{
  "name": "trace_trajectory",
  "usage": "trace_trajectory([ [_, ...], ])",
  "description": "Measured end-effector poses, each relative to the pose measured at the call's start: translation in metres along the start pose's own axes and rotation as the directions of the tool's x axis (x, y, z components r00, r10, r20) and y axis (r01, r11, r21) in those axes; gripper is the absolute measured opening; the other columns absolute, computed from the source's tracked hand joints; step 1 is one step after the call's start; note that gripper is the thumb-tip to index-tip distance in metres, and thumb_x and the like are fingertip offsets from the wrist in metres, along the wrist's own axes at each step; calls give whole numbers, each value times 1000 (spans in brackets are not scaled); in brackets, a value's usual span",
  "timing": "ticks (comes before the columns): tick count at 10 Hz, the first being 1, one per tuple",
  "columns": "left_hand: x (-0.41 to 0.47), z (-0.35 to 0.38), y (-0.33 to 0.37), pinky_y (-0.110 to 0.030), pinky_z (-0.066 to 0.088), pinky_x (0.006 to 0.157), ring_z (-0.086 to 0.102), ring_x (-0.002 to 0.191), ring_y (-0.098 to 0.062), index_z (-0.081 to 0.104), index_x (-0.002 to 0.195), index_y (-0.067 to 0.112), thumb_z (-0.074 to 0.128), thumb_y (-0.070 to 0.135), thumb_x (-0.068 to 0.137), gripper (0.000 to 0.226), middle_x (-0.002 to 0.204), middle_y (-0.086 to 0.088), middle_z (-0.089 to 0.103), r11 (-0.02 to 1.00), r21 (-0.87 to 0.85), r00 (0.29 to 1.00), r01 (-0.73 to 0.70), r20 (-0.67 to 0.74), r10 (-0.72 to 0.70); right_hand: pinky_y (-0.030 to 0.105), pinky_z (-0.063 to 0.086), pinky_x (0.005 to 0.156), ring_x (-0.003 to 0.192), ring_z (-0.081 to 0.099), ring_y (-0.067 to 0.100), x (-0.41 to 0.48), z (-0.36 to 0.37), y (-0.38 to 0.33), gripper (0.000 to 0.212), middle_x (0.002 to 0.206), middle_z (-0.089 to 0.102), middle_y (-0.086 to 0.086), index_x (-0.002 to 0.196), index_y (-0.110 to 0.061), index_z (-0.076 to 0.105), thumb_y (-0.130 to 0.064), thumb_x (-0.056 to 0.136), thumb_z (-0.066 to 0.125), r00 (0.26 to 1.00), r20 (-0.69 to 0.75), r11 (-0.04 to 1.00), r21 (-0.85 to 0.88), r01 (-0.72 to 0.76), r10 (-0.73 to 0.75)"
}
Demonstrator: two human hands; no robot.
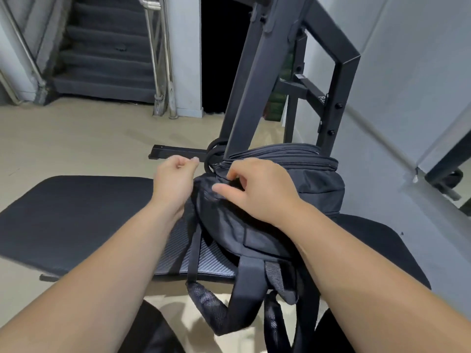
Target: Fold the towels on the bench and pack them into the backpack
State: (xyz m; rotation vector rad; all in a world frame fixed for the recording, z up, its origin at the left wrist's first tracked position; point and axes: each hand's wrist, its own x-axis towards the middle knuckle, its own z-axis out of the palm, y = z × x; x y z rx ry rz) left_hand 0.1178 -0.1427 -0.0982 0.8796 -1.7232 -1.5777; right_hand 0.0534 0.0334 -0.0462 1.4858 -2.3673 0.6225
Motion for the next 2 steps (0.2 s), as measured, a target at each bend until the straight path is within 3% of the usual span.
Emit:
trace_trajectory([
  [1, -6, 9, 41, -31, 30, 51, 37, 51, -13, 57, 71, 19, 68, 35, 90, 27, 61, 6, 47, 992, 11, 988, -126, 97, 124, 31, 38, 63, 74, 51, 11, 7, -28, 6, 33, 68, 48, -14, 86, -31, 61, -63, 88, 61, 995, -25, 995, 45, -91, 92],
  [2, -16, 20, 81, -27, 31, 47, 38, 50, -13, 59, 77, 19, 68, 37, 90, 25, 62, 4, 49, 979, 43, 969, -198, 157, 189, 34, 49, 69, 75, 57, 12, 11, -73, 13, 29, 73, 59, -11, 87, -29, 66, -59, 87, 65, 981, -123, 977, 169, -129, 151],
])
